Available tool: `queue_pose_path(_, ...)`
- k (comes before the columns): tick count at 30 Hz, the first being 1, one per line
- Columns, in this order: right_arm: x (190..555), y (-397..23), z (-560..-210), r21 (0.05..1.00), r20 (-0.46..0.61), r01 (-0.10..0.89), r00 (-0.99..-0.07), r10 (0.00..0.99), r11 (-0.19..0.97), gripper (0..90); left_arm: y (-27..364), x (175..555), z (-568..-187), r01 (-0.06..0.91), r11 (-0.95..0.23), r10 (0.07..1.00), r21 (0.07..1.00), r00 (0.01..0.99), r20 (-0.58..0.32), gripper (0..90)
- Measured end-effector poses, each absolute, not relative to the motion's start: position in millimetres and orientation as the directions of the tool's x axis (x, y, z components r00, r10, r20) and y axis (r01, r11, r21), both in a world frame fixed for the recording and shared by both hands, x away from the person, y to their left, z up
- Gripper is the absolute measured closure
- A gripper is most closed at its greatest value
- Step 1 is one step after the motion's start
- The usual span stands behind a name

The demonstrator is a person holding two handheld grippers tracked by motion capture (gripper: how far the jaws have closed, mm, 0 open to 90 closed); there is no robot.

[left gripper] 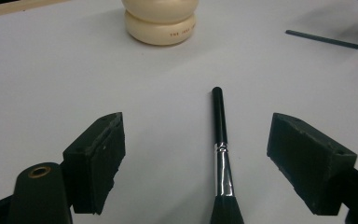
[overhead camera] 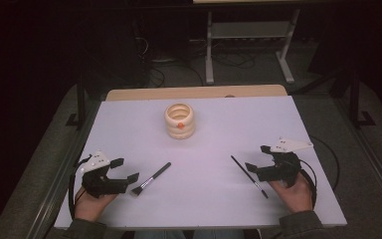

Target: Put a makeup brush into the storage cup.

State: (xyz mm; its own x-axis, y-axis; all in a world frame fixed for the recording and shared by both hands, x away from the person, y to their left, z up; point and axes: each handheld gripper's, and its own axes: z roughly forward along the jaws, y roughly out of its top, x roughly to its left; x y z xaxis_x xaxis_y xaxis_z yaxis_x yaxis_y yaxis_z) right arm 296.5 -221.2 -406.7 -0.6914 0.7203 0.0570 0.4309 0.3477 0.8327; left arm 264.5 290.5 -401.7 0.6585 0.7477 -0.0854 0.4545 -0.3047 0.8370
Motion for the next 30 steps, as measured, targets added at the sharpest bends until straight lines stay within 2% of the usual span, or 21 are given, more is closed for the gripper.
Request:
queue_pose_path(8, 297.1, -220.5, -406.7, 0.838, 0.045, 0.415, -0.699, 0.713, 0.354, 14.6, 290.3, 264.6, -402.0, 0.439, -0.329, 0.737, 0.836, 0.673, -0.063, 19.3)
queue_pose_path(24, 296.5, -218.6, -404.9, 0.839, 0.044, 0.413, -0.701, 0.712, 0.354, 14.6, 287.9, 263.4, -400.7, 0.454, -0.308, 0.738, 0.836, 0.669, -0.092, 19.5)
queue_pose_path(30, 296.3, -218.5, -404.5, 0.839, 0.046, 0.415, -0.698, 0.714, 0.351, 14.6, 290.0, 265.0, -399.5, 0.474, -0.275, 0.742, 0.836, 0.658, -0.129, 19.0)
